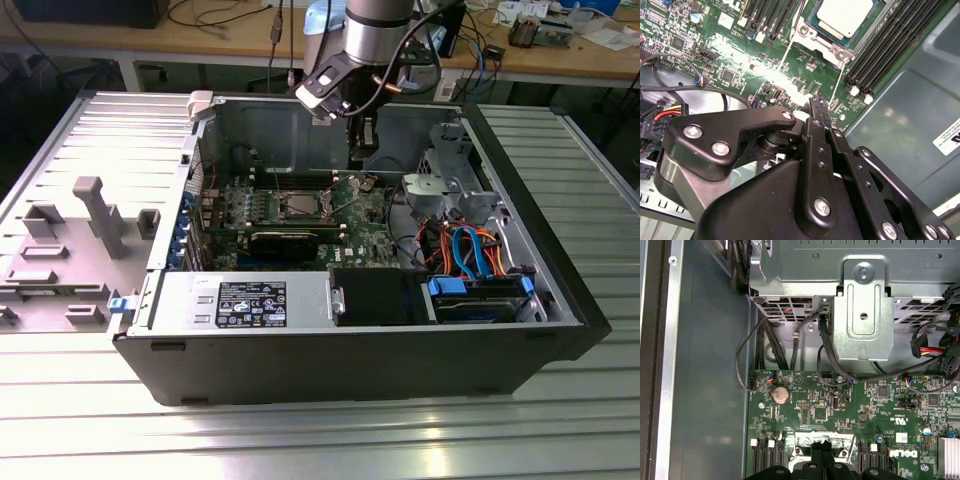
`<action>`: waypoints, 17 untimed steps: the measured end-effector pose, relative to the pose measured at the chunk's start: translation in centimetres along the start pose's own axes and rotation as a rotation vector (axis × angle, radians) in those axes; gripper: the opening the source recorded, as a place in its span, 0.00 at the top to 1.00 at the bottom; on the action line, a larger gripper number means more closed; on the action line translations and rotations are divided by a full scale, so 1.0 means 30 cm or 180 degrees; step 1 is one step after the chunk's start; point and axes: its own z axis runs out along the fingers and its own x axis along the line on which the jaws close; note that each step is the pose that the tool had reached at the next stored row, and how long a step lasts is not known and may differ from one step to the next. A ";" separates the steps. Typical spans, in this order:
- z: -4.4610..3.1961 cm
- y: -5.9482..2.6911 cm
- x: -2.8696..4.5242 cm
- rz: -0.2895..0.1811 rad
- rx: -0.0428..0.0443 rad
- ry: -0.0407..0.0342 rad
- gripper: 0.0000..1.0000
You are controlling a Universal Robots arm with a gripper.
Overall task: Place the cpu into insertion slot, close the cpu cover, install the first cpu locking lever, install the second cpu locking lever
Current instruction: 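Close the cpu cover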
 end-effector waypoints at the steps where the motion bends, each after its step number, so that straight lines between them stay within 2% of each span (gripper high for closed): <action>1: 0.000 0.000 0.000 0.0000 0.0000 0.0000 0.89; 11: 0.020 0.058 -0.002 0.0001 0.0012 -0.0001 0.89; 17: 0.049 0.086 -0.004 0.0001 0.0013 -0.0028 0.89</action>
